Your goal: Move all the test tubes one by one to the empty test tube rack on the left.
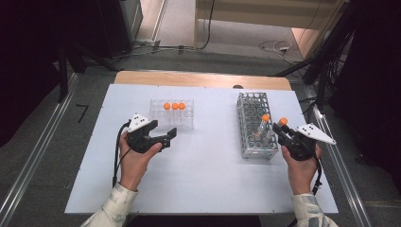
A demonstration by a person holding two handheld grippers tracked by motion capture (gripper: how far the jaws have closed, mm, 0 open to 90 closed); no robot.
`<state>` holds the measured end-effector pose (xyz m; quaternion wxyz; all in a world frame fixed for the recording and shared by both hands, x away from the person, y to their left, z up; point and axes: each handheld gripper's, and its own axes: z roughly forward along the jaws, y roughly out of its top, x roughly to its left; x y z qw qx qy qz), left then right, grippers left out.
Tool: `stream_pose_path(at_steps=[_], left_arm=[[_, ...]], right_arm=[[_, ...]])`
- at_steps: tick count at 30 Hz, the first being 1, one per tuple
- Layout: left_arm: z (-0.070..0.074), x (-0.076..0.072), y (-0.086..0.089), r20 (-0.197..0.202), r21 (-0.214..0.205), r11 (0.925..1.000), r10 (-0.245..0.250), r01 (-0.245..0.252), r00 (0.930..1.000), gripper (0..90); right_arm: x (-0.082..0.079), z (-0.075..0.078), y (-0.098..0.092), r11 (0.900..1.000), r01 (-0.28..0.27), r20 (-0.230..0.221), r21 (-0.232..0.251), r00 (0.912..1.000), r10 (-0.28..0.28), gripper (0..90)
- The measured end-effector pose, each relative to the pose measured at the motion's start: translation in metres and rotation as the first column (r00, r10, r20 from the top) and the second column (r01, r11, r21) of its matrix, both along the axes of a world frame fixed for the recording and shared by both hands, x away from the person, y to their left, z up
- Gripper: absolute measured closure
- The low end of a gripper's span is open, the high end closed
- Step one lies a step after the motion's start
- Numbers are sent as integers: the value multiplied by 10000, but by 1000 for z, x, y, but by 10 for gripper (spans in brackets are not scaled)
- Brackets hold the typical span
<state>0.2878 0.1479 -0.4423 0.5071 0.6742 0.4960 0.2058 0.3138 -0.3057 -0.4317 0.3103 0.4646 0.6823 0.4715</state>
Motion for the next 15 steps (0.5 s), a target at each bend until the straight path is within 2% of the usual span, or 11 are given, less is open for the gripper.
stream_pose_path(at_steps=[8, 15], left_arm=[[1, 0, 0, 15, -19, 10000, 21, -21, 10000, 185], [2, -1, 0, 59, 22, 10000, -51, 51, 10000, 184]], right_arm=[[-9, 14, -2, 9999, -23, 225, 107, 9997, 20, 717], [-18, 23, 8, 9983, -567, 307, 146, 9979, 562, 717]])
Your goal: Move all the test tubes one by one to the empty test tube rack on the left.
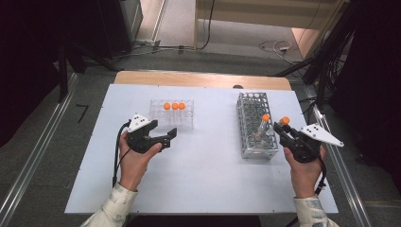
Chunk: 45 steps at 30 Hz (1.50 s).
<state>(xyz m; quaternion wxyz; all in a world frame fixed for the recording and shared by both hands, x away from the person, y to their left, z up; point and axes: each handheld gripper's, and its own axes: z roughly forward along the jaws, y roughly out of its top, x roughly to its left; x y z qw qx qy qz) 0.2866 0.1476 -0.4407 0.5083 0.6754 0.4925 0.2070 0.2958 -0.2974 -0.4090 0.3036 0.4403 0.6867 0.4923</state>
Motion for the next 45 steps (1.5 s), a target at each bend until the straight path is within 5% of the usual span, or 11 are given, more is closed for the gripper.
stream_pose_path(at_steps=[15, 29, 45], left_arm=[[1, -1, -3, 80, -5, 9999, -154, 154, 9998, 184], [4, -4, -10, 273, 3, 9992, -398, 398, 9988, 188], [8, -10, -21, 491, 57, 9963, -860, 858, 9951, 200]], right_arm=[[-10, 0, 37, 9893, -1447, -276, -165, 9892, 1442, 717], [-13, -15, 86, 9608, -2696, -811, -644, 9611, 2642, 717], [-9, -29, 129, 9331, -3482, -1304, -894, 9329, 3357, 717]])
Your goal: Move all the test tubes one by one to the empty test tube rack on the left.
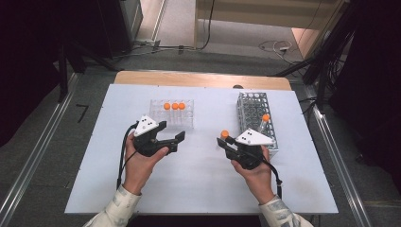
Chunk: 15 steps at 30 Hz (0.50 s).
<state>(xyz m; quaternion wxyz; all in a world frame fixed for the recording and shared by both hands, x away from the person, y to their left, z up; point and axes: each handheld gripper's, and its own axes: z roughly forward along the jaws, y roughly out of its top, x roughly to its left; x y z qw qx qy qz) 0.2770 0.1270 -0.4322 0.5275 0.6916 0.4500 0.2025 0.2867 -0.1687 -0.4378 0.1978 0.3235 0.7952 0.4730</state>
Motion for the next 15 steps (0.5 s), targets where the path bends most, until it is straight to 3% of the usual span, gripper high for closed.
stream_pose_path(at_steps=[9, 15], left_arm=[[6, -6, -9, 271, -36, 9996, -292, 294, 9992, 210], [8, -11, -22, 410, 184, 9970, -763, 756, 9962, 215]], right_arm=[[3, -8, 20, 9992, -341, -204, -218, 9992, 336, 716], [3, -12, 34, 9979, -583, -299, -296, 9979, 574, 716]])
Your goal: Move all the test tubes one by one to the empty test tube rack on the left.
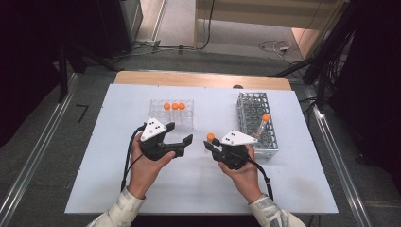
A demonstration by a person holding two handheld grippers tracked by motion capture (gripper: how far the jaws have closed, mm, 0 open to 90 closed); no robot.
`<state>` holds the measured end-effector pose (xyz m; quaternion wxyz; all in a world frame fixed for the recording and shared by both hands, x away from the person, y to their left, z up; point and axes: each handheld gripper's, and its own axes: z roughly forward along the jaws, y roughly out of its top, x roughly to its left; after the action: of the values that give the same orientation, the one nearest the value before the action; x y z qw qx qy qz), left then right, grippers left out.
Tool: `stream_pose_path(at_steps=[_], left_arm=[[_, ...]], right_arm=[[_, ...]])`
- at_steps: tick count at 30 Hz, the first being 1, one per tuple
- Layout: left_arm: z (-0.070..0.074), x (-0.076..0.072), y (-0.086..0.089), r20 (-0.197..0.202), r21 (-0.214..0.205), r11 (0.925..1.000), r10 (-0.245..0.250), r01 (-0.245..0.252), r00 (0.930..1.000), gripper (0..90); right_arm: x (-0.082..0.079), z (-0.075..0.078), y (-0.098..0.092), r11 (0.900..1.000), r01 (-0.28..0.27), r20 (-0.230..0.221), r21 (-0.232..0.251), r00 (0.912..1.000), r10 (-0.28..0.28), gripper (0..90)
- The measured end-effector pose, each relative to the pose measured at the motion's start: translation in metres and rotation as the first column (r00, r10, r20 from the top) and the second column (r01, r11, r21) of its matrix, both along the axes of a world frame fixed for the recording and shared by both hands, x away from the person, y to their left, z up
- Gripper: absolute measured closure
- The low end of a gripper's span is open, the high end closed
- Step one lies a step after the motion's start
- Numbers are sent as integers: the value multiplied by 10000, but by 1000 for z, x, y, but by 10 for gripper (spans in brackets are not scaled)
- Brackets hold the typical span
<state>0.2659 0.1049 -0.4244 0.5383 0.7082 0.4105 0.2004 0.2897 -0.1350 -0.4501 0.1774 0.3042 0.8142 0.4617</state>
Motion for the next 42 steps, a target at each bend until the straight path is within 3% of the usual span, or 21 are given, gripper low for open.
stream_pose_path(at_steps=[13, 16, 19, 24, 42], left_arm=[[-2, -4, -17, 81, 246, 9984, -519, 517, 9986, 248], [-4, -4, -19, 110, 331, 9976, -618, 614, 9980, 299], [-4, -5, -20, 186, 371, 9966, -742, 734, 9971, 414], [-5, -6, -21, 239, 464, 9958, -806, 795, 9965, 502], [-7, -6, -24, 254, 624, 9939, -923, 906, 9954, 689]], right_arm=[[-3, -3, 26, 9983, -576, -4, -96, 9983, 576, 717], [-4, -2, 30, 9977, -677, 12, -53, 9977, 677, 717], [-6, -2, 33, 9969, -789, 20, -38, 9969, 789, 716], [-8, -1, 36, 9962, -867, 21, -25, 9962, 867, 717], [-10, 0, 38, 9957, -923, 32, 12, 9957, 923, 716]])
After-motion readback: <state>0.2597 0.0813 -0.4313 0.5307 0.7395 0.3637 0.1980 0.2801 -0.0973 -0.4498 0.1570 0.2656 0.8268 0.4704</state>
